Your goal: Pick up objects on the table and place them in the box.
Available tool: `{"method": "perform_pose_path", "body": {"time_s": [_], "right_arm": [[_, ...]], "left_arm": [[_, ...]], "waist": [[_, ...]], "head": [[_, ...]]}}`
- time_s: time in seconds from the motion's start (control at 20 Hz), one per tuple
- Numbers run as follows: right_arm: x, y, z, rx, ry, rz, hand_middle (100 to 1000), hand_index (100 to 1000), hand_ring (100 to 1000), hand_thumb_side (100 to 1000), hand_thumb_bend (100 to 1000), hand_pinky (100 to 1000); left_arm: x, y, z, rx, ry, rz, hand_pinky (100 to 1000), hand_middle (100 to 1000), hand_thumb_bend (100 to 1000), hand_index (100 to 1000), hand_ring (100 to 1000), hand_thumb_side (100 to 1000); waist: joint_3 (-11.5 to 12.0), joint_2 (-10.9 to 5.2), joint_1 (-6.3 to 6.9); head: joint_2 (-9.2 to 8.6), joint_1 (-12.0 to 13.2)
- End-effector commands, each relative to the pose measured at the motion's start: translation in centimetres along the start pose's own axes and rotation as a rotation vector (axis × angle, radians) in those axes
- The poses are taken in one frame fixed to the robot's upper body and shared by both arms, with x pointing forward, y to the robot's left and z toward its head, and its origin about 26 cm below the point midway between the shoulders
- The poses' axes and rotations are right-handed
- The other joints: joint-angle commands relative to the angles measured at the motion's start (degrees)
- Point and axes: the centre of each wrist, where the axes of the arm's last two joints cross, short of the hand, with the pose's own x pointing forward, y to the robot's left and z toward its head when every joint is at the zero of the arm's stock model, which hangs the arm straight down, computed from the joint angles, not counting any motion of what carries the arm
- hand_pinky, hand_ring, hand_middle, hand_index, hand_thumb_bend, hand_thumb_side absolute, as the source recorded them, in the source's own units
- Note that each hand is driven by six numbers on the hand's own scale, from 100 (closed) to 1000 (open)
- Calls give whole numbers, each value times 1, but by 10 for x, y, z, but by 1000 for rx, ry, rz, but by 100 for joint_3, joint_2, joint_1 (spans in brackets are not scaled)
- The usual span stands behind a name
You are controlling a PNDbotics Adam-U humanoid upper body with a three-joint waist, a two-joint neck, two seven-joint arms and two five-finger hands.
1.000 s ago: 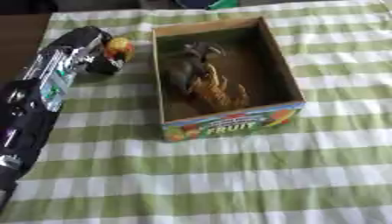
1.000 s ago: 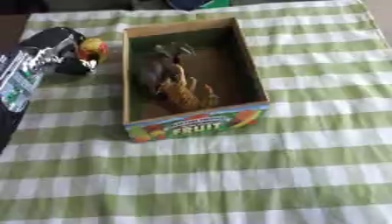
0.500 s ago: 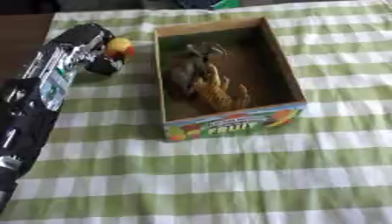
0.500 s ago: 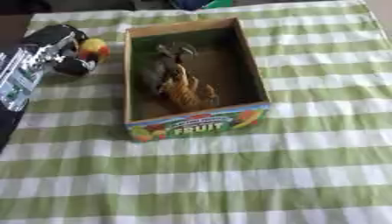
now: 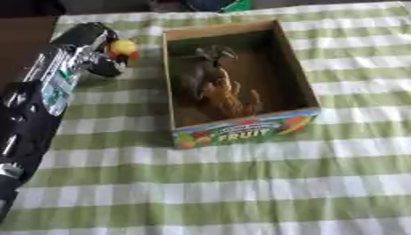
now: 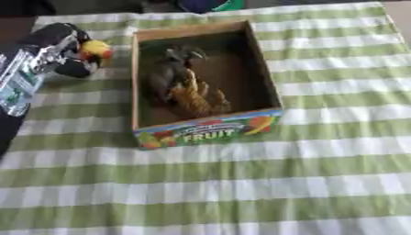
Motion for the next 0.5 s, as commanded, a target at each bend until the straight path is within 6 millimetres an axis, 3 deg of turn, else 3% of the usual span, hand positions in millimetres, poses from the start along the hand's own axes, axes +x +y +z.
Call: {"method": "perform_pose_path", "body": {"time_s": [0.05, 0.5], "right_arm": [[7, -7, -2, -15, -31, 20, 756, 853, 826, 1000, 100, 788], [7, -5, -3, -13, -35, 8, 756, 852, 826, 1000, 100, 788]], "left_arm": [[1, 29, 6, 93, -13, -31, 453, 612, 100, 687, 637, 268], [45, 67, 28, 249, -160, -97, 440, 599, 100, 671, 629, 269]], "waist": [[8, -185, -24], [17, -328, -44]], "head": [[71, -22], [155, -70]]}}
